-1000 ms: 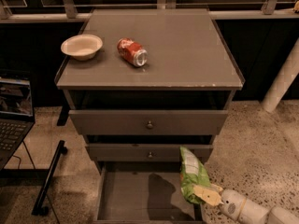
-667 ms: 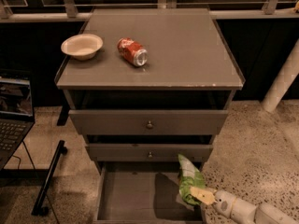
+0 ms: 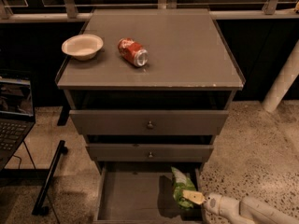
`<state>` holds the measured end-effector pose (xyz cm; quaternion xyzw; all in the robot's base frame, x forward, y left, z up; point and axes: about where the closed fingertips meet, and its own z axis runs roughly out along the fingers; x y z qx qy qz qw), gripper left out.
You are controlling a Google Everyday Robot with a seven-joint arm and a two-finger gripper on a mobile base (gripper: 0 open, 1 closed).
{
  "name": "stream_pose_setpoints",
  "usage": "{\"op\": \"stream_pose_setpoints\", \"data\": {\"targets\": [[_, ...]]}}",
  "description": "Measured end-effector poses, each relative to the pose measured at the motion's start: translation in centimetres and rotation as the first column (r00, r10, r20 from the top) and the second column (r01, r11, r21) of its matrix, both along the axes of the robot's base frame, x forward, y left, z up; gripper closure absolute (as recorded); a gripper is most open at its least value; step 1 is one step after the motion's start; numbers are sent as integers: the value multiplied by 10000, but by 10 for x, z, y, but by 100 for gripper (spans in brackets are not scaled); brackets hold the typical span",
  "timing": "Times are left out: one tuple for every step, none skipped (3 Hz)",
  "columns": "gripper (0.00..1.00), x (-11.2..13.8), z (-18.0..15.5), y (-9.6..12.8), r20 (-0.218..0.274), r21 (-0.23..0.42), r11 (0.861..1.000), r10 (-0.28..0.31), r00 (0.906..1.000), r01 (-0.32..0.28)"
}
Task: Place green rice chip bag into bottom drawer
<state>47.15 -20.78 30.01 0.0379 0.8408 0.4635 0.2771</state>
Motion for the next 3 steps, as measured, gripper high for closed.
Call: {"op": "stream_pose_setpoints", "data": {"targets": [[100, 11, -42, 13, -946, -57, 9992, 390, 9947, -397], [100, 21, -72, 24, -1511, -386, 9972, 569, 9869, -634], [83, 22, -74, 27, -1543, -402, 9968, 628, 9860, -698]]}}
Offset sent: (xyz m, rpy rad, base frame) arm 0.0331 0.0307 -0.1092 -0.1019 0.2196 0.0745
